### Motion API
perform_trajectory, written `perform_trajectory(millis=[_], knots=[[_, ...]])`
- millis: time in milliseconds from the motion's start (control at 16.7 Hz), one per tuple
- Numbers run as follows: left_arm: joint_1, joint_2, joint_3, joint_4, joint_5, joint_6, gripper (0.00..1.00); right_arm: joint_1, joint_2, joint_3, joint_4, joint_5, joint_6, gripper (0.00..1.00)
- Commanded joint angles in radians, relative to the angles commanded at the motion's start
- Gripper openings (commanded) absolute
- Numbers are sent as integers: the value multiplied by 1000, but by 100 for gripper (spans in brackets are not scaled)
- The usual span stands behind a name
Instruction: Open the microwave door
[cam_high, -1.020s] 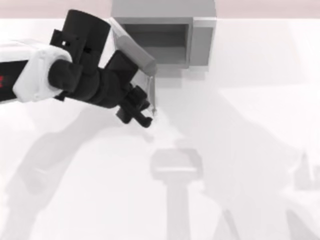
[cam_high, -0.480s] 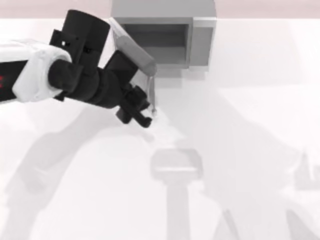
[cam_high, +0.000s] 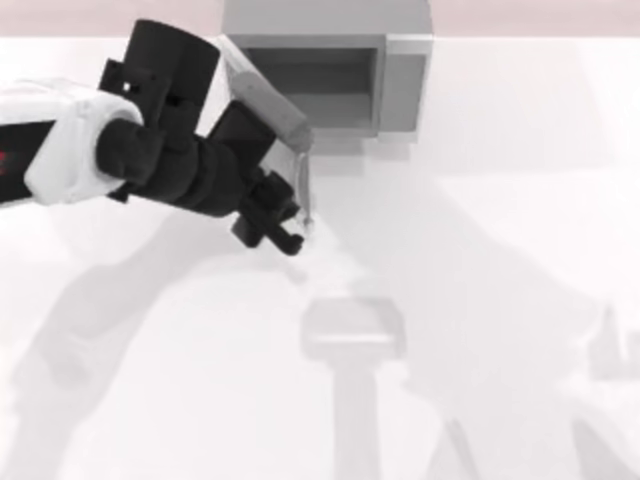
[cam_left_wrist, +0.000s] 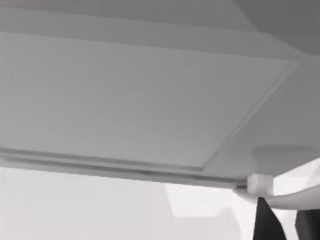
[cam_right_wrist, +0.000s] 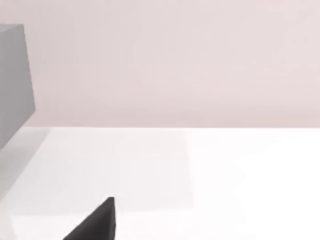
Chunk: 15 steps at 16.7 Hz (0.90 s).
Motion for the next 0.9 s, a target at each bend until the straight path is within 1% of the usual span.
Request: perform_trajectory(millis=[420, 900], knots=[[33, -5, 2, -24, 37, 68, 0, 0, 0, 0, 0, 0, 0, 100], [34, -5, 2, -25, 38, 70, 0, 0, 0, 0, 0, 0, 0, 100]])
